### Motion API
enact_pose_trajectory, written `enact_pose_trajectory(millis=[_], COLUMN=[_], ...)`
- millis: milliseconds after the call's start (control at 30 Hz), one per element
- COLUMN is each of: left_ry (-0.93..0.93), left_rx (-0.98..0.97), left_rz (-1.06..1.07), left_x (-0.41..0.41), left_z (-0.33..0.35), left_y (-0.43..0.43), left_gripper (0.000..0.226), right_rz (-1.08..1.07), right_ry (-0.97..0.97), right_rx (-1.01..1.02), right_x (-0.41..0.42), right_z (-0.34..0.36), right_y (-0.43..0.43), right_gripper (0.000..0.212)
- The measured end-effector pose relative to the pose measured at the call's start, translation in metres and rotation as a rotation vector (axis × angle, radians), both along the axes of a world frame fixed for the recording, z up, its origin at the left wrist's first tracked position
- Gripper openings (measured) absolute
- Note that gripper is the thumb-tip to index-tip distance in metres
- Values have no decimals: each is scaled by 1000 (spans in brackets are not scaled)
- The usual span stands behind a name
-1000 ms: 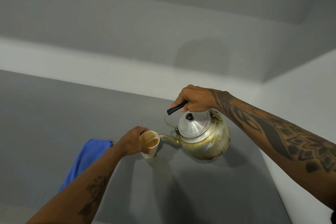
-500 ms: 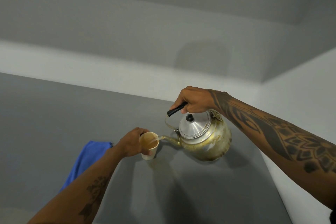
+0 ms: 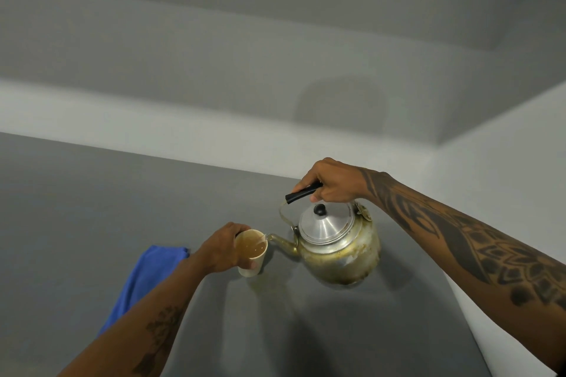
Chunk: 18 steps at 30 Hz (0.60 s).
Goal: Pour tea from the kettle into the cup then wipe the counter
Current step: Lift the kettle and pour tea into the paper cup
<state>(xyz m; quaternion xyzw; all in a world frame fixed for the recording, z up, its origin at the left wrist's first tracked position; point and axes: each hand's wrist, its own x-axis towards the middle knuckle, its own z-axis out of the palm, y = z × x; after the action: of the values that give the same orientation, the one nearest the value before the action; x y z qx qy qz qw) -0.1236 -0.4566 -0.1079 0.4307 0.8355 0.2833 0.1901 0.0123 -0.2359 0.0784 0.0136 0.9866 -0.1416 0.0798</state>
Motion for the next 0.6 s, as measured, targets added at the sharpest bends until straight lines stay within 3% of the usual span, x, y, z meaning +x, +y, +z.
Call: enact_pose_trajectory(millis=[167,367,467,600], left_ry=[-10,-28,-59,11], left_rx=[2,-99,-248,-175], left_rz=[-16,-18,-38,-103], left_x=[0,-3,-9,-8], left_z=[-1,6,33,106], left_y=[2,5,17,54], left_gripper=[72,90,108,96], right_rz=[-56,-127,-140,-153], right_ry=[25,50,59,76], right_rx=[-23,-26,-36,-38], right_x=[9,16,17,18], right_z=[-10,-17,-15,-10], right_y=[9,21,25,31], right_gripper=[35,15,13,12])
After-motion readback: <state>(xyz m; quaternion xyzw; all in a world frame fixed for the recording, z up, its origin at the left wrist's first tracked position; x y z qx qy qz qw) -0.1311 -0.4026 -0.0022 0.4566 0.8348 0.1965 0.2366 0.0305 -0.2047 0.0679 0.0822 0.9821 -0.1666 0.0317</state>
